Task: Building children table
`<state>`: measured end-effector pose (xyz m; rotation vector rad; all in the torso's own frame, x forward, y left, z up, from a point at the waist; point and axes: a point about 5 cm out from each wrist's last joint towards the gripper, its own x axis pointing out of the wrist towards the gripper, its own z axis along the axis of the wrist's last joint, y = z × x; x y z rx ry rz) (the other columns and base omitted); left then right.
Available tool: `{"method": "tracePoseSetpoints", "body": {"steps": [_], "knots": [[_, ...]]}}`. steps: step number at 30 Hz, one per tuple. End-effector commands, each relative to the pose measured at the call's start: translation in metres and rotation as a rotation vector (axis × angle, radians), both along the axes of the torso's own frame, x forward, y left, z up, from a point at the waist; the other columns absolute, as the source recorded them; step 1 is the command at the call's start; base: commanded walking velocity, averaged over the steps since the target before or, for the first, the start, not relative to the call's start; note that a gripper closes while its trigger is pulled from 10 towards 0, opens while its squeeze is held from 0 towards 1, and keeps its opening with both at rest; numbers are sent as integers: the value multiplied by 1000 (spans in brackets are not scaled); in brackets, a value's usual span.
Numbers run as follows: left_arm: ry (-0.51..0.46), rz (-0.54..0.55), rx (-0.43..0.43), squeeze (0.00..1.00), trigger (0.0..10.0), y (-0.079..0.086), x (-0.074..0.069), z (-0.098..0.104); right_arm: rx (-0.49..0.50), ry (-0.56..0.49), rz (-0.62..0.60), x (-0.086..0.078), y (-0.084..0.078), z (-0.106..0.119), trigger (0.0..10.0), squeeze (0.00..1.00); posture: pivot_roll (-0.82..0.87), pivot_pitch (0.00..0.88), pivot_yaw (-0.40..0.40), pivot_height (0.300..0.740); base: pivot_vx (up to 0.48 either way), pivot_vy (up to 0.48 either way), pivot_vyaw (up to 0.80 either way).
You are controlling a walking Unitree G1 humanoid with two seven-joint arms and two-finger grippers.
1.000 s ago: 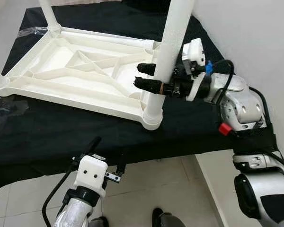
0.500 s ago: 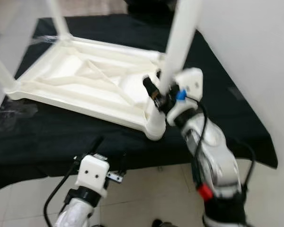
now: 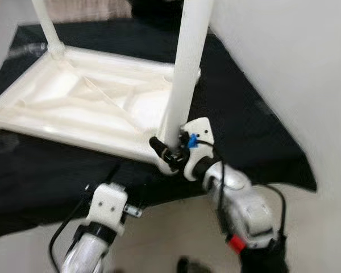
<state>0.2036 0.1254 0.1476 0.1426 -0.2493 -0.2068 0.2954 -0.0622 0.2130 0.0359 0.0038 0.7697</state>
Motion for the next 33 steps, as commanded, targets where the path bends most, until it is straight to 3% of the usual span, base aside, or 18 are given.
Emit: {"method": "tracePoseSetpoints", "body": {"steps": [1,2,3,7,9,12,18,19,20,21,29,33], "knots": [[23,-1,-2,0,10000,0,-2,-6,31,-49,104,-5,9,11,10000,1000,-10,255,-46,740,0,0,0],[23,-1,-2,0,10000,0,-2,-6,31,-49,104,-5,9,11,10000,1000,-10,255,-46,740,0,0,0],[22,-1,-2,0,10000,1,-2,-6,7,-100,244,-8,14,21,10000,59,-11,260,-44,740,0,0,0],[22,-3,1,0,10000,0,-2,-5,-30,-208,440,-8,11,42,10000,0,2,260,-46,740,0,0,0],[21,-3,1,0,10000,0,-2,-5,-40,-222,455,-6,9,44,10000,0,2,265,-46,740,0,0,0],[19,-4,0,0,10000,-1,-3,-4,-68,-254,532,4,-7,54,10000,0,2,272,-47,740,0,0,0],[17,-4,-3,0,10000,-2,-4,-4,-91,-281,556,17,-22,65,10000,0,4,272,-47,740,0,0,0],[18,-6,-3,0,10000,-2,-4,-4,-89,-286,558,20,-25,67,3608,0,7,276,-47,740,0,0,0],[18,-6,-3,0,10000,-2,-4,-4,-89,-286,558,20,-25,67,3608,0,7,276,-47,740,0,0,0],[18,-6,-4,0,10000,-1,-4,-4,-87,-286,570,21,-27,68,0,0,4,275,-45,740,0,0,0],[22,-8,0,0,10000,1,-4,-4,-103,-257,640,18,-36,61,0,0,-1,286,-40,740,0,0,0],[23,-10,2,0,10000,2,-4,-3,-110,-211,570,15,-34,44,0,0,5,300,-35,740,0,0,0]]}}
